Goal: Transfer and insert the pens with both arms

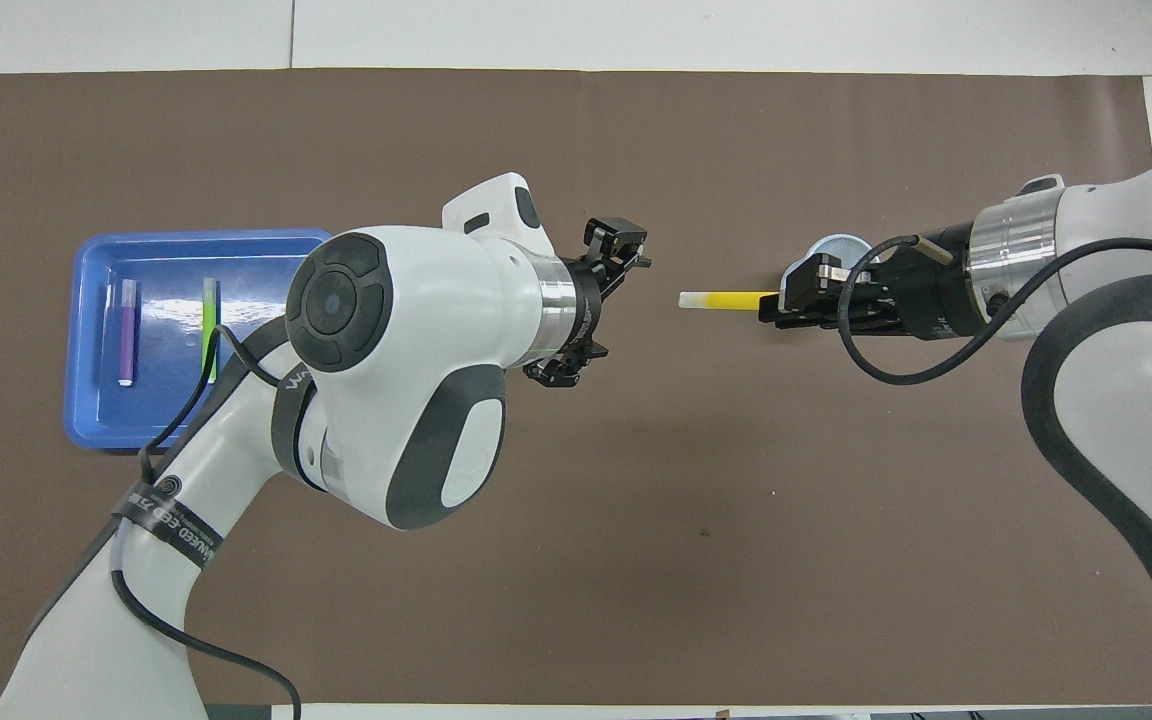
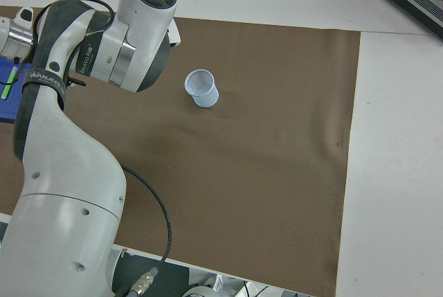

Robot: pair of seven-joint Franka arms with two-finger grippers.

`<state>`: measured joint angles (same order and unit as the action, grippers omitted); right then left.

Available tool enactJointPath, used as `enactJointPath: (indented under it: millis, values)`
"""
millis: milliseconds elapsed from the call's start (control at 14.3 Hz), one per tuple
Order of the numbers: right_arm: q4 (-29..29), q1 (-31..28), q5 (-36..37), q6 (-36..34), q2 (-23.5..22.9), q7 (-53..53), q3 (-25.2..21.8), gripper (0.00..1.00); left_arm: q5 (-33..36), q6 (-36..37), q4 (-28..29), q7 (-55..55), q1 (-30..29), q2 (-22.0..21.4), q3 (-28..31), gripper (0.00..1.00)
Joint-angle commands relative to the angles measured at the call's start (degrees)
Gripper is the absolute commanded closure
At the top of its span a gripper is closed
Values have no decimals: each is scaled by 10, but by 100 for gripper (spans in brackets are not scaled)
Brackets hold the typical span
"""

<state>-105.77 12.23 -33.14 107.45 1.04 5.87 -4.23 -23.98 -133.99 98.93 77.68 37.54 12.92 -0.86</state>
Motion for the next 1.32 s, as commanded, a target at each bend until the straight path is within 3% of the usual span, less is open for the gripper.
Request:
enactJointPath:
  millis: [0, 139, 349, 697, 1115, 1185, 1255]
  values:
    - [30, -17, 110, -24, -23, -76, 2, 100, 4, 35, 22, -114, -39, -14, 2, 0]
    - [37, -14, 216, -22, -27, -132, 3, 100, 6, 38, 43, -209, -70, -21, 2, 0]
    - [57, -16, 314, -14, -45, -187, 4, 100, 85, 57, 73, -381, -119, -34, 2, 0]
    - [50, -19, 319, 27, -78, -216, 4, 100, 148, 61, 127, -598, -199, -56, 2, 0]
    - [-7, -18, 319, 87, -89, -219, 4, 100, 152, 48, 173, -835, -314, -59, 1, 0]
    - [-7, -19, 319, 87, -88, -219, 4, 90, 152, 38, 175, -871, -329, -52, 2, 0]
    - [-7, -19, 319, 88, -88, -219, 4, 55, 153, 24, 181, -896, -344, -45, 2, 0]
